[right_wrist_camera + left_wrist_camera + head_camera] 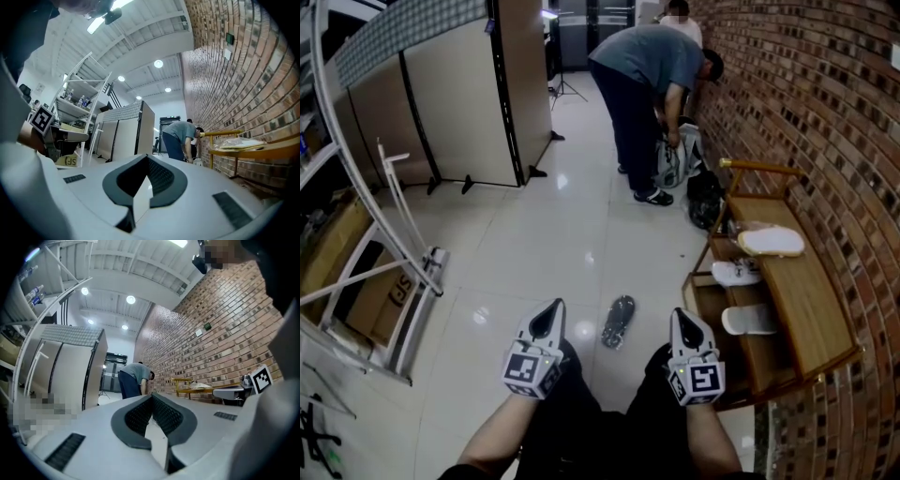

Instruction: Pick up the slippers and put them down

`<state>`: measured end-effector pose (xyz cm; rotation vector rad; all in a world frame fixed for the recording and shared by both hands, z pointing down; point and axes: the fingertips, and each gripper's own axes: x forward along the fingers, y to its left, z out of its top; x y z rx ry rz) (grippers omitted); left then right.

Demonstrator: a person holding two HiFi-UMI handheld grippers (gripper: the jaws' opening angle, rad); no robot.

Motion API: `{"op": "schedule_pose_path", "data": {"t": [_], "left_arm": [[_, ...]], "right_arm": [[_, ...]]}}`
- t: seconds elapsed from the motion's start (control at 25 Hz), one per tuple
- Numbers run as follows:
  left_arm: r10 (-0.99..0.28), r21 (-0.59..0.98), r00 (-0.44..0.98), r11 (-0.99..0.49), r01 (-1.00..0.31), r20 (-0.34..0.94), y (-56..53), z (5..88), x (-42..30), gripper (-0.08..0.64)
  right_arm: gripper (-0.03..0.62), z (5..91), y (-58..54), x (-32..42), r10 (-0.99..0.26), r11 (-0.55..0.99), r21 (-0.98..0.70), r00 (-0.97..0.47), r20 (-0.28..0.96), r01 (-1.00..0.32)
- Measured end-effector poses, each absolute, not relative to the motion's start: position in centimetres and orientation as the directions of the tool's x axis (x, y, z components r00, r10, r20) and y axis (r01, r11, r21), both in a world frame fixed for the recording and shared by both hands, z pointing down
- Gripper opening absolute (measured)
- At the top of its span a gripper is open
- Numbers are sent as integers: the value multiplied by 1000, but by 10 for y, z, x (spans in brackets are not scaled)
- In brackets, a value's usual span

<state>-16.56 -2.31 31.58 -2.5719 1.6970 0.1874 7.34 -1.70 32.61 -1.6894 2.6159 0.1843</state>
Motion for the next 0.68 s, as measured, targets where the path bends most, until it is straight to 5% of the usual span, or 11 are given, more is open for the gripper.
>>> {"op": "schedule_pose_path", "data": {"t": [0.68], "left_arm": [[-909, 36, 400, -406, -913, -118, -21, 316, -161, 3]], "right_arm": [[6, 327, -15, 68, -903, 417, 93, -424, -72, -904]]}}
